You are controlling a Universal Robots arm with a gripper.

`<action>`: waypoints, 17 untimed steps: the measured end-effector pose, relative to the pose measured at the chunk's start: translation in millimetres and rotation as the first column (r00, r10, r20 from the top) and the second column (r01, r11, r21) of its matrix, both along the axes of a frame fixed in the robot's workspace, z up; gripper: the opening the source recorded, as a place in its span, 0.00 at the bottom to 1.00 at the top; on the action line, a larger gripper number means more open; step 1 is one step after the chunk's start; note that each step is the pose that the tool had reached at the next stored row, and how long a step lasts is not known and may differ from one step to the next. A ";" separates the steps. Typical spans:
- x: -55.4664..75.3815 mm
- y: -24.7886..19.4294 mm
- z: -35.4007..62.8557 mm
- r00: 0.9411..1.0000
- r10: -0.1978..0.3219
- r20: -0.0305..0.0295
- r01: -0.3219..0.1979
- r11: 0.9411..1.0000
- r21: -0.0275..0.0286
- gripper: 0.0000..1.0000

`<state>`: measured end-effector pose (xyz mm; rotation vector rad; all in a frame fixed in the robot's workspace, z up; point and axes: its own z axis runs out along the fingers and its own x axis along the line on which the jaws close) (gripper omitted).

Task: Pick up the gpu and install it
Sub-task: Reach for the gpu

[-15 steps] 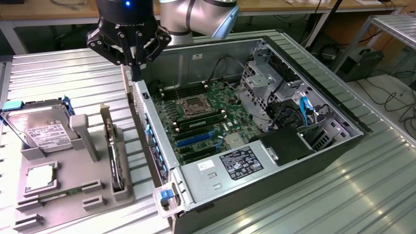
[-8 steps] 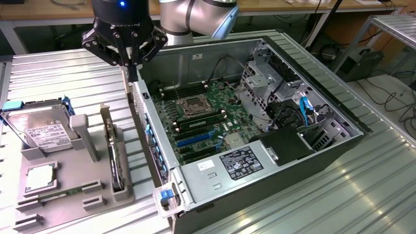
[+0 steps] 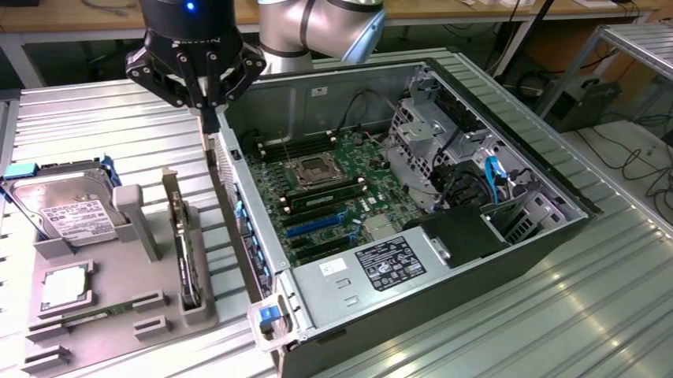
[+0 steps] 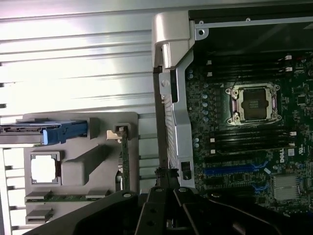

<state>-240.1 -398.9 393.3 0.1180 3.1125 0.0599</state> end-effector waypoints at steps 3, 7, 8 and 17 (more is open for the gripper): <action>-2.3 0.0 0.0 1.000 0.000 0.000 0.000 1.000 -0.001 0.11; -8.2 0.0 -0.1 1.000 0.000 0.000 0.000 1.000 -0.001 0.11; -9.6 0.0 -0.1 1.000 0.000 0.000 0.000 1.000 -0.001 0.11; -16.6 0.0 -0.1 1.000 0.000 0.000 0.000 1.000 -0.001 0.11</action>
